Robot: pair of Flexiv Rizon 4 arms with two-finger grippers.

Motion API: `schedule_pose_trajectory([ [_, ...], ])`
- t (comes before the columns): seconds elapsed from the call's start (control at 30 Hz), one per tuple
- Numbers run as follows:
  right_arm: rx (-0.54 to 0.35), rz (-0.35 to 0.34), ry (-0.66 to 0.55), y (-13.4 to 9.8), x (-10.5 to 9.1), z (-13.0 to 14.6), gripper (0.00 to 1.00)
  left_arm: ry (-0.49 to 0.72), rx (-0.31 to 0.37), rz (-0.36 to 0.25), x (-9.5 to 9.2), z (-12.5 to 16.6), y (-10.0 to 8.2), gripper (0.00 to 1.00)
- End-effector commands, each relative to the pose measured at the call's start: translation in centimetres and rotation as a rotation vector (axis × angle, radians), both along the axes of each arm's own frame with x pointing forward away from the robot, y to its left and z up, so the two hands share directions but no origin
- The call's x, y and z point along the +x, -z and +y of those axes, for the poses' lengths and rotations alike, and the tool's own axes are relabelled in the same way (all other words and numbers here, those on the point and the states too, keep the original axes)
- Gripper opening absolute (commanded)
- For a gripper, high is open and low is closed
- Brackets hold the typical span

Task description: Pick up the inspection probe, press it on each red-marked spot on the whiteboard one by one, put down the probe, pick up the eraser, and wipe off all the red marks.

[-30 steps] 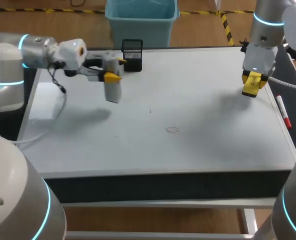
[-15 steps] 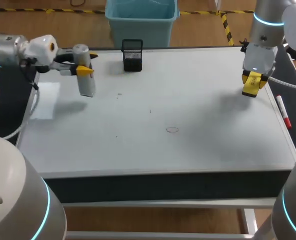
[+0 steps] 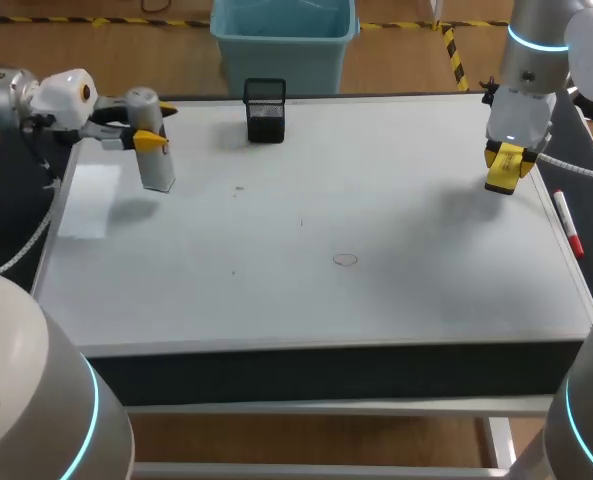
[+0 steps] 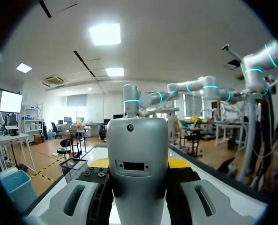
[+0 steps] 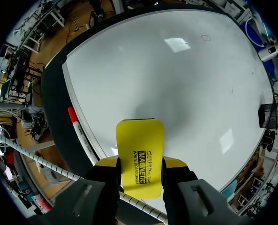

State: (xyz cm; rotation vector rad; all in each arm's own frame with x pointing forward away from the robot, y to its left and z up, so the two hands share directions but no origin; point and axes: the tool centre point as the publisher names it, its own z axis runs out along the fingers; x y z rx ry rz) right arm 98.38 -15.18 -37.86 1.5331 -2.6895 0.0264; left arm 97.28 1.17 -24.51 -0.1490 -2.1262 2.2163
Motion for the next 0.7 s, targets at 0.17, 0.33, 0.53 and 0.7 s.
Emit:
schedule_pose_trajectory([
  [0.17,-0.002,0.0,-0.002,-0.1,0.0,-0.1,0.0,0.007,0.001,0.001,0.2,0.1,-0.2,0.0],
  [0.33,-0.002,0.0,-0.002,-0.1,0.0,-0.1,0.0,0.007,0.001,0.001,0.2,0.1,-0.2,0.0],
  [0.53,-0.002,0.0,-0.002,-0.1,0.0,-0.1,0.0,0.007,0.001,0.001,0.2,0.1,-0.2,0.0],
  [0.7,-0.006,-0.019,-0.024,-0.4,-1.5,3.0,0.0,0.007,0.001,0.001,0.2,0.1,-0.2,0.0],
])
